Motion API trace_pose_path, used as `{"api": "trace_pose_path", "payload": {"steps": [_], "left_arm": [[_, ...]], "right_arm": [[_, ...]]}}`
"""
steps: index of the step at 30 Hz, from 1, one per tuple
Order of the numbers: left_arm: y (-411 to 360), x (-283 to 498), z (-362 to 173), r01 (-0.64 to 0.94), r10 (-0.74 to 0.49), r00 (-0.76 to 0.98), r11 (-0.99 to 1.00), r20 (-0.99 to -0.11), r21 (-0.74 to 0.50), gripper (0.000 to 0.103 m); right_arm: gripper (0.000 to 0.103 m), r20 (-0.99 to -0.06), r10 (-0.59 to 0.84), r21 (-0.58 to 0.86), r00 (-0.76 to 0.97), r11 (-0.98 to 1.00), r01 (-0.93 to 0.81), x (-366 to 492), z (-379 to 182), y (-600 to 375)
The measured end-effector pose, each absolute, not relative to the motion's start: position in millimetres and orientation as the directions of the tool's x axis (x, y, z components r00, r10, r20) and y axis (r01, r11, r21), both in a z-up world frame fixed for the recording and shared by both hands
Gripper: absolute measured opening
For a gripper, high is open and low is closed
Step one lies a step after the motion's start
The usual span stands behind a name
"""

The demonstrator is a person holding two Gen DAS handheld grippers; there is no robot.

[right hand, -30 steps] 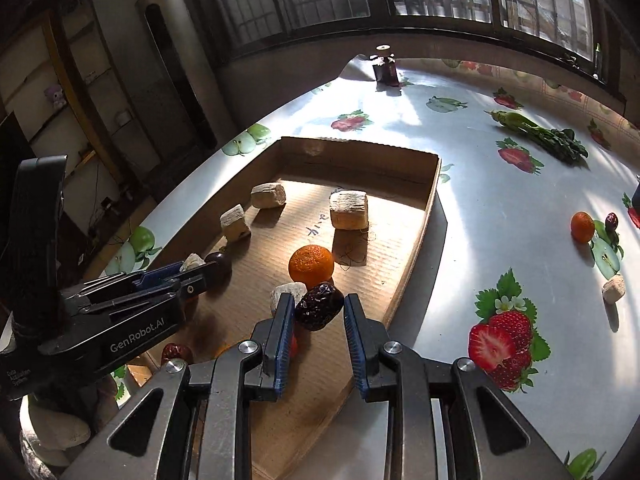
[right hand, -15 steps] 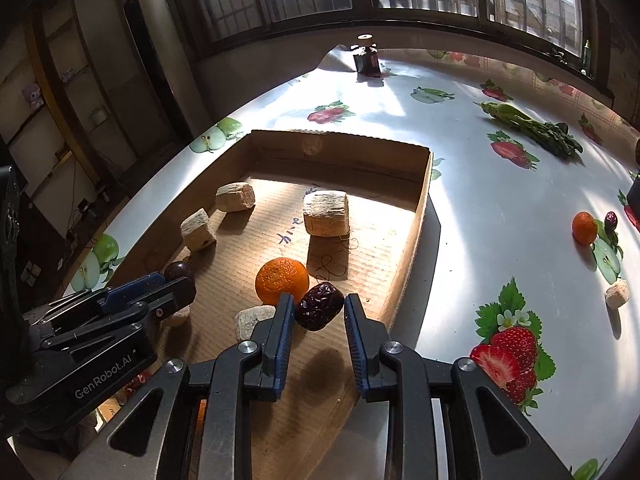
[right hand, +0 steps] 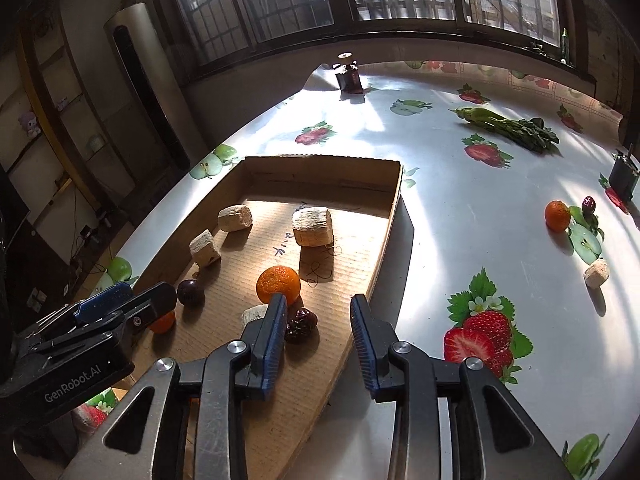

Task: Organize fruits
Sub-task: 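Open the left tool in the box while the right tool lowers and releases the date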

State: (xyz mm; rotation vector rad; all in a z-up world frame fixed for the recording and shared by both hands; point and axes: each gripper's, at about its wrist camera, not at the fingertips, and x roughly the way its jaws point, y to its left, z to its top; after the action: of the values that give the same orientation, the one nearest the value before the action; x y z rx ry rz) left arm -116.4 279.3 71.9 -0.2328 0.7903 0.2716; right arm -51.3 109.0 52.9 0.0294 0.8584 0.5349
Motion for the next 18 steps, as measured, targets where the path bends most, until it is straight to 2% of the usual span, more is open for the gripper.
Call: {"api": "trace_pose_path", "payload": {"steps": [1,3,6,18], "left_arm": [[276,-119,76,-0.319,0.159,0.681,0.943,-0.715,-0.094,0.084],[268,-124,82,-0.309,0.169,0.693,0.948,-0.701,-0.077,0.084],[257,-129,88,-0.304,0.199,0.698,0.952,-0.688,-0.033,0.084],[222,-146,101,-0.271,0.227,0.719,0.962,-0.657,0.037,0.084]], "right_arm": [[0.040,-0.704,0.458,0.241,0.543,0.873,-0.424,-56,56,103],[0.050,-0.688,0.452,0.249,0.568,0.882,-0.400,-63,63,92],[0.057,-0.665,0.438,0.264,0.604,0.895,-0.359,-75,70,72],[0.058,-0.654,0.437,0.336,0.618,0.899,-0.282,-96,69,29]]}}
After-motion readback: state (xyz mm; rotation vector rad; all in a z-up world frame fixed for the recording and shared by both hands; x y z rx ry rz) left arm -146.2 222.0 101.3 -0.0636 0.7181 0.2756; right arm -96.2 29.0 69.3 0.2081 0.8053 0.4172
